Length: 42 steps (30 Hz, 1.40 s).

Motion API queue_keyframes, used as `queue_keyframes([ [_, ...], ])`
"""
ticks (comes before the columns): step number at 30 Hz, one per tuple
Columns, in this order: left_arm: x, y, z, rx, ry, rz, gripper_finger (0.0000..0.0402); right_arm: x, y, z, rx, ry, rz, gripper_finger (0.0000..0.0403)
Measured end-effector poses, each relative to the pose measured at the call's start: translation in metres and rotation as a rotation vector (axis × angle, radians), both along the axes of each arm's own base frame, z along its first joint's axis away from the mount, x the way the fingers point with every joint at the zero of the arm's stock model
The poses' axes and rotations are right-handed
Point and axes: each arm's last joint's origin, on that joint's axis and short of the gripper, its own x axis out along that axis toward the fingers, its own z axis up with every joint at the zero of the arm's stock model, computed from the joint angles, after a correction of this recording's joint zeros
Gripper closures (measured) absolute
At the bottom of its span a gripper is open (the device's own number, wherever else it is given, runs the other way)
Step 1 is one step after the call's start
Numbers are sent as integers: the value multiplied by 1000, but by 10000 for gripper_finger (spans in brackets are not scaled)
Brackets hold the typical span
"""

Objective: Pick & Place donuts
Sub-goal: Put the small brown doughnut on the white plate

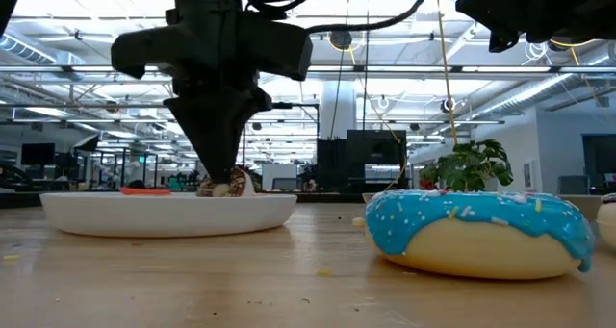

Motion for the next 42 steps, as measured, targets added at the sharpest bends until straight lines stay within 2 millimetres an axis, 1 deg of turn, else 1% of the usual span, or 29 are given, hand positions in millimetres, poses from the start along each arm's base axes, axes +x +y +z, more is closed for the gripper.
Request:
queue_keyframes([
  [5,-1,3,2,-70,27,-1,394,0,0,0,0,0,0,403],
  [8,-2,2,7,-116,28,-2,388,0,0,0,0,0,0,403],
  [14,-10,-1,17,-155,53,22,394,0,0,0,0,-3,2,403],
  [16,-11,-2,16,-159,67,32,389,0,0,1,3,-7,2,403],
  [21,-10,-6,7,-123,93,29,396,0,0,1,3,-8,3,403],
  [23,-9,-6,4,-107,93,31,392,0,0,1,3,-8,3,403],
  [25,-9,-5,2,-68,91,35,380,0,0,1,3,-8,3,403],
  [29,-10,-4,0,-48,90,22,352,0,0,1,3,-8,3,403],
  [33,-15,-1,-7,-6,112,35,315,0,0,1,2,-7,4,403],
  [38,-21,1,-16,24,143,65,237,0,0,1,1,-4,4,403],
  [42,-20,-3,-13,94,107,48,172,0,0,1,1,-5,4,403],
])
